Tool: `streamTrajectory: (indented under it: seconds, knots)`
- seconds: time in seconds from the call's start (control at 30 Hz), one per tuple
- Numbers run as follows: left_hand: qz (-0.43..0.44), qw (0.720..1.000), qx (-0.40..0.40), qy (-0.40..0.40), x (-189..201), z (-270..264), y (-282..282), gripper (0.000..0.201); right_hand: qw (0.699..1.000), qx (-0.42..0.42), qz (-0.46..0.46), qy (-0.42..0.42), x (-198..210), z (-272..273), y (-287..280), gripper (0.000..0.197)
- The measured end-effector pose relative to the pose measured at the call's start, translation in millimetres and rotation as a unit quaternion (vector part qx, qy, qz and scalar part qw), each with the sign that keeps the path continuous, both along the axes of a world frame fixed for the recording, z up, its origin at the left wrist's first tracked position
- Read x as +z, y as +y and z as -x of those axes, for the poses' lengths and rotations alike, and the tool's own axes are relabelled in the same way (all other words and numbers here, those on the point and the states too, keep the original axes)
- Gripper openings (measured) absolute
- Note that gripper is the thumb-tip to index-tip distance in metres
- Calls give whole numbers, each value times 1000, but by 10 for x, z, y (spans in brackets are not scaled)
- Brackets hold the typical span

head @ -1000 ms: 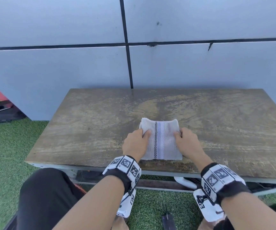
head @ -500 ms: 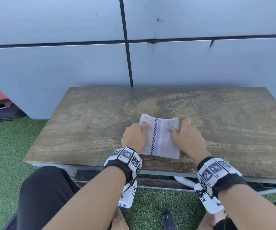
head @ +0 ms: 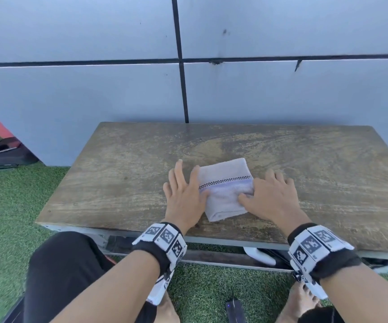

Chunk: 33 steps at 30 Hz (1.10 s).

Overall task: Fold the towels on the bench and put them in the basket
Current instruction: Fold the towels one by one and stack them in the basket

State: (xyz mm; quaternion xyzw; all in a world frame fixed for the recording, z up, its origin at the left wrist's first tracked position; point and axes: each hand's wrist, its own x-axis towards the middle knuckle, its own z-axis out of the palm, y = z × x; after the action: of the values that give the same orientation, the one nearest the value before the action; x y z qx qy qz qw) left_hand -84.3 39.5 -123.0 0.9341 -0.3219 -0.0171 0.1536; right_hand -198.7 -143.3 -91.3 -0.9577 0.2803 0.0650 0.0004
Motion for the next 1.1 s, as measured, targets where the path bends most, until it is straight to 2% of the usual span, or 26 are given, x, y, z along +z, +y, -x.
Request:
streamTrajectory:
  seconds: [0.07,0.1,0.17,0.2,0.27,0.43,0.57,0.73,0.8,0.93,1.03,1.1]
  knots:
    - [40,999,-5,5,16,73,-48,52,996,41,40,-64,-15,-29,56,40]
    - [47,998,-26,10,4,137,-88,50,991,77,32,-101,-41,-62,87,36]
    - [34,997,-62,43,-62,266,-177,52,980,144,-36,-134,-137,-148,128,36]
    - [19,995,-68,71,-115,318,-211,55,977,156,-80,-121,-205,-182,135,41]
    - [0,991,-68,113,-206,352,-235,58,977,143,-141,-75,-338,-204,125,51]
    - [-60,989,-76,108,-207,154,-145,57,979,105,-169,-52,-437,-203,45,56]
    - [-49,989,-16,139,-198,106,-156,63,978,28,-201,-49,-448,-224,28,63]
    - [-20,979,109,170,-215,176,-199,81,970,-47,-234,-47,-462,-205,35,77]
    - [13,976,130,176,-178,196,-216,72,967,-66,-239,-52,-453,-183,36,77]
    - [49,967,161,193,16,189,-279,36,962,-75,-261,-36,-400,-155,46,78]
    - [84,966,128,206,133,207,-308,24,954,-58,-295,2,-382,-89,68,79]
    - [183,944,84,262,230,254,-267,24,941,-51,-335,-7,-294,-18,108,70]
